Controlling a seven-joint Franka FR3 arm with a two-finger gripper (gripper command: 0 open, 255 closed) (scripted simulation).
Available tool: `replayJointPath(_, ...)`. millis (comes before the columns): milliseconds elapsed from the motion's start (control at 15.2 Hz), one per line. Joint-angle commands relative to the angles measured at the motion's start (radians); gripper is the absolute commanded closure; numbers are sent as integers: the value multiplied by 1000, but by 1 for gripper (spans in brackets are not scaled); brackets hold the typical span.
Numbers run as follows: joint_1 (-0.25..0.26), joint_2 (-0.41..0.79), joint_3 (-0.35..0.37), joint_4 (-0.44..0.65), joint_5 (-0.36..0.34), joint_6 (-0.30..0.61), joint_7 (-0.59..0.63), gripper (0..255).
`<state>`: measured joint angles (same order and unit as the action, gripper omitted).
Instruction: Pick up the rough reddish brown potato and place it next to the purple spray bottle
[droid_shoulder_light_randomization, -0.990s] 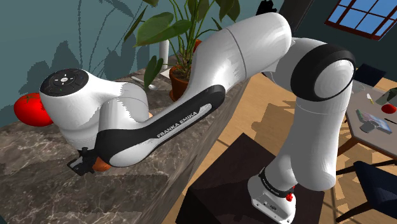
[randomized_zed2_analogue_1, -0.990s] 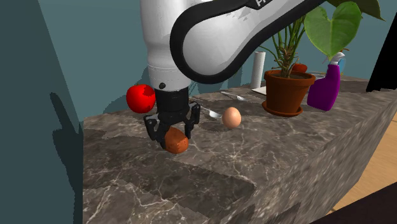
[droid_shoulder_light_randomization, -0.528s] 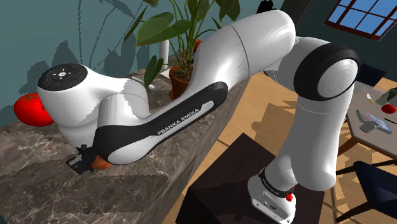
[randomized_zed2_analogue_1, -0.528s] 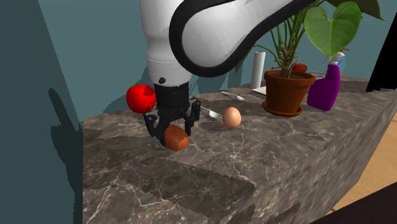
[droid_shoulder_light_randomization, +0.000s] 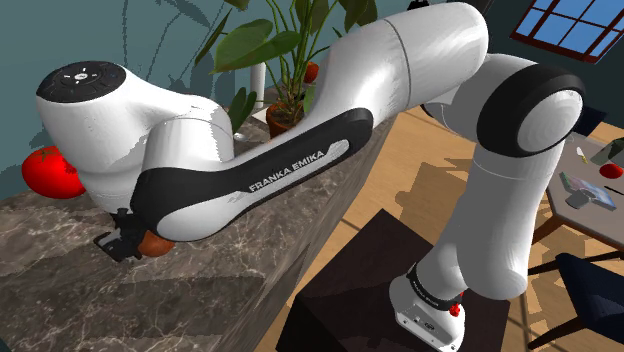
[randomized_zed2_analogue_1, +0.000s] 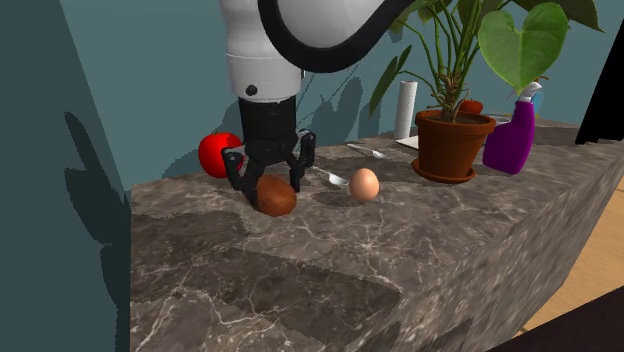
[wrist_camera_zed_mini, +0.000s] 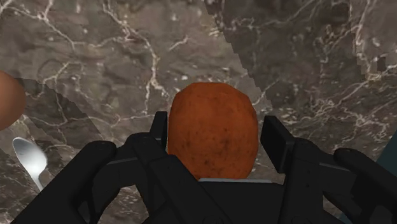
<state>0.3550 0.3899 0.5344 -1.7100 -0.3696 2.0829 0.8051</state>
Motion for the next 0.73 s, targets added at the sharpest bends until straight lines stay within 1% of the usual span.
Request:
replayJointPath(0,0,-7,3,17,7,-23,-7,255)
replayJointPath(660,-2,-44,17,103,41,-137,-40,255)
